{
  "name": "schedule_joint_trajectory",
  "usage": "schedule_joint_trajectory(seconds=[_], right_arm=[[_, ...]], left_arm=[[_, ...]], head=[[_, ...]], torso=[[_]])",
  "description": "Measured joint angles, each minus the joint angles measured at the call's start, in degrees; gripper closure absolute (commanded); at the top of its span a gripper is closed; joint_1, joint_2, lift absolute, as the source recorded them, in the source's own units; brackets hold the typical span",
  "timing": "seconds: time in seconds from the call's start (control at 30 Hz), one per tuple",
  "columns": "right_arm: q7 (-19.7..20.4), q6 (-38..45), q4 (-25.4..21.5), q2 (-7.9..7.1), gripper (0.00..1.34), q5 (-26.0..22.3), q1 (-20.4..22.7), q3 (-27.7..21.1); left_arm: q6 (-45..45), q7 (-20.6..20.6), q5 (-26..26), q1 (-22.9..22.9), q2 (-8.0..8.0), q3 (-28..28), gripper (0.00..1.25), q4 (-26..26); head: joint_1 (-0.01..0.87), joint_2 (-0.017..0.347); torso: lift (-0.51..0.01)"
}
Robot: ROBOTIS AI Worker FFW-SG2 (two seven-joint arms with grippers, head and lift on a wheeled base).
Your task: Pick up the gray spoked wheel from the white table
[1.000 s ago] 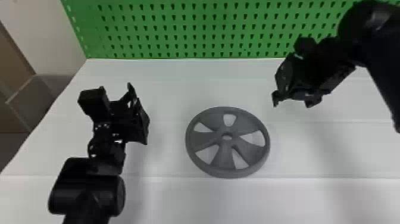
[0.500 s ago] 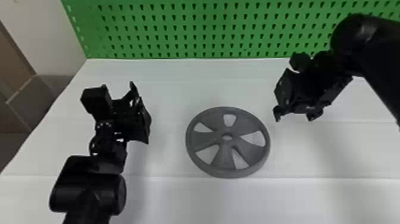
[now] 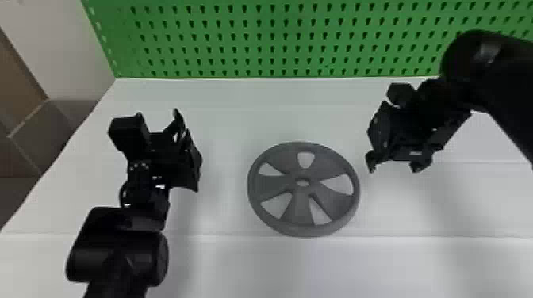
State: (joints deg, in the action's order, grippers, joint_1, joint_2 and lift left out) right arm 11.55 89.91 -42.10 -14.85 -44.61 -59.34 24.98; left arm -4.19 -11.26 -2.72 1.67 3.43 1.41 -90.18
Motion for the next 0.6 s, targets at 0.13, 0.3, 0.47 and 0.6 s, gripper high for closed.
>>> schedule_joint_trajectory(seconds=[0.13, 0.3, 0.47, 0.6], right_arm=[[0.0, 0.0, 0.3, -0.09, 0.16, -0.4, 0.0, 0.3], [0.0, 0.0, 0.4, -0.34, 0.16, -1.3, -0.3, 1.8], [0.0, 0.0, 0.4, -0.65, 0.16, -3.1, -0.8, 4.9], [0.0, 0.0, 0.4, -0.85, 0.16, -5.1, -1.3, 8.2]], left_arm=[[0.1, 0.0, 0.0, 0.0, 0.00, 0.0, 0.48, 0.0], [0.1, 0.0, -0.1, 0.0, 0.08, -0.1, 0.48, 0.0], [0.1, 0.0, -0.1, 0.0, 0.12, -0.1, 0.48, 0.0], [0.1, 0.0, -0.2, -0.1, 0.17, -0.1, 0.48, 0.0]], head=[[0.779, 0.084], [0.779, 0.084], [0.779, 0.084], [0.779, 0.084]], torso=[[-0.076], [-0.076], [-0.076], [-0.076]])
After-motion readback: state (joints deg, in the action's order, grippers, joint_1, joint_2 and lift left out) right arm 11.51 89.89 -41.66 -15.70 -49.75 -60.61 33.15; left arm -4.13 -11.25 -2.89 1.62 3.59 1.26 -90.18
